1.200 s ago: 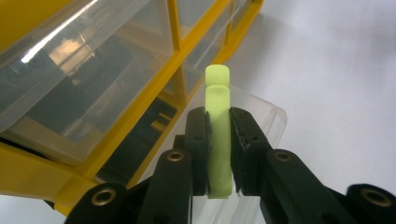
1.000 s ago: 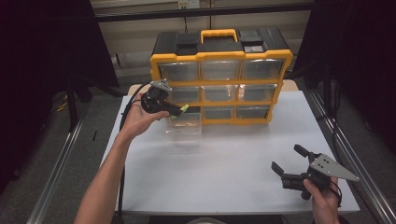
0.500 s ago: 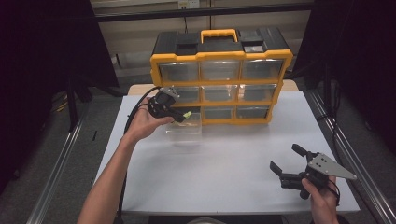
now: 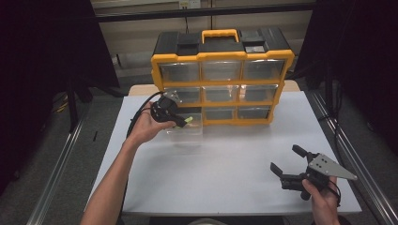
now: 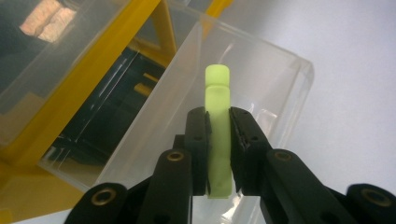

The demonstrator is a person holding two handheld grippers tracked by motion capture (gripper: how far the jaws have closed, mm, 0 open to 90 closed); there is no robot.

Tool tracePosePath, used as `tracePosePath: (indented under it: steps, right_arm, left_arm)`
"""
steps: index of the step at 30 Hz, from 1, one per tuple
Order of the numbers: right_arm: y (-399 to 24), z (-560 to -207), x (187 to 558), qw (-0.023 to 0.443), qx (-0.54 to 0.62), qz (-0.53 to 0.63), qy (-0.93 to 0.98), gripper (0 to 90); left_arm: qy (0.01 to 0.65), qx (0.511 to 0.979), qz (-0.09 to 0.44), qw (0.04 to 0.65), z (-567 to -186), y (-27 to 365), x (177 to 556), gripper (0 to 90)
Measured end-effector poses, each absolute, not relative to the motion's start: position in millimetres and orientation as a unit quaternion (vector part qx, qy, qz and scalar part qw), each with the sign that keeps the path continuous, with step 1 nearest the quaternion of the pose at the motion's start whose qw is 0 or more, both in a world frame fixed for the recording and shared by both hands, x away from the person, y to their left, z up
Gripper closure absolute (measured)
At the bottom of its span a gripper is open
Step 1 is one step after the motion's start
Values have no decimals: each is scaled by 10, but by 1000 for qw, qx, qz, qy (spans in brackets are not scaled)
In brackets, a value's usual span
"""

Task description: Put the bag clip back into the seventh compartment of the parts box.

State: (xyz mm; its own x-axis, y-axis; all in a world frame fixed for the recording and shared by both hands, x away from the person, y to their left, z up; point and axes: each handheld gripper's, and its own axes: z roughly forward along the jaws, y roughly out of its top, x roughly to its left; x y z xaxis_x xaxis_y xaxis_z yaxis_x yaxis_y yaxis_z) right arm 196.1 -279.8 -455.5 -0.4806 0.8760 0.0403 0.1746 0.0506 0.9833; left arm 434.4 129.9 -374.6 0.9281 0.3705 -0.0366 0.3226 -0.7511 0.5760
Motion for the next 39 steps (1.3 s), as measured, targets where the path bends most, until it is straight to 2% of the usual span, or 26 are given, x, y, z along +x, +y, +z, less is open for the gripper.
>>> tracePosePath:
  steps: [2,3,4,11,13,17,18,26,33,39]
  right_arm:
    - [-2801,-4554,1961,313,401,559,655,0]
    - [-2800,-4556,1960,311,401,559,655,0]
    - [-2796,-4557,1962,311,403,559,654,0]
    - [-2792,-4557,1962,312,401,559,655,0]
    - [-2794,-4558,1961,311,402,560,654,0]
    - [-2787,-4563,1970,307,402,560,657,0]
    - [-2786,-4562,1970,307,402,560,657,0]
    - [-2788,-4564,1970,306,402,559,657,0]
    - [-2788,-4563,1965,305,403,560,656,0]
    - [-2795,-4565,1961,303,401,562,657,0]
  left_arm:
    - [186,935,37,299,-3760,1282,4352,784]
    - [164,945,35,280,-3751,1285,4380,784]
    - [181,939,38,289,-3771,1263,4359,784]
    - [172,946,32,272,-3817,1234,4405,784]
    - [189,941,33,279,-3841,1221,4391,784]
    - [182,942,34,281,-3842,1223,4411,784]
    - [170,949,34,265,-3844,1222,4420,783]
    - [180,945,38,270,-3868,1196,4411,773]
    - [187,939,46,283,-3810,1240,4396,690]
    - [204,922,52,325,-3755,1257,4353,615]
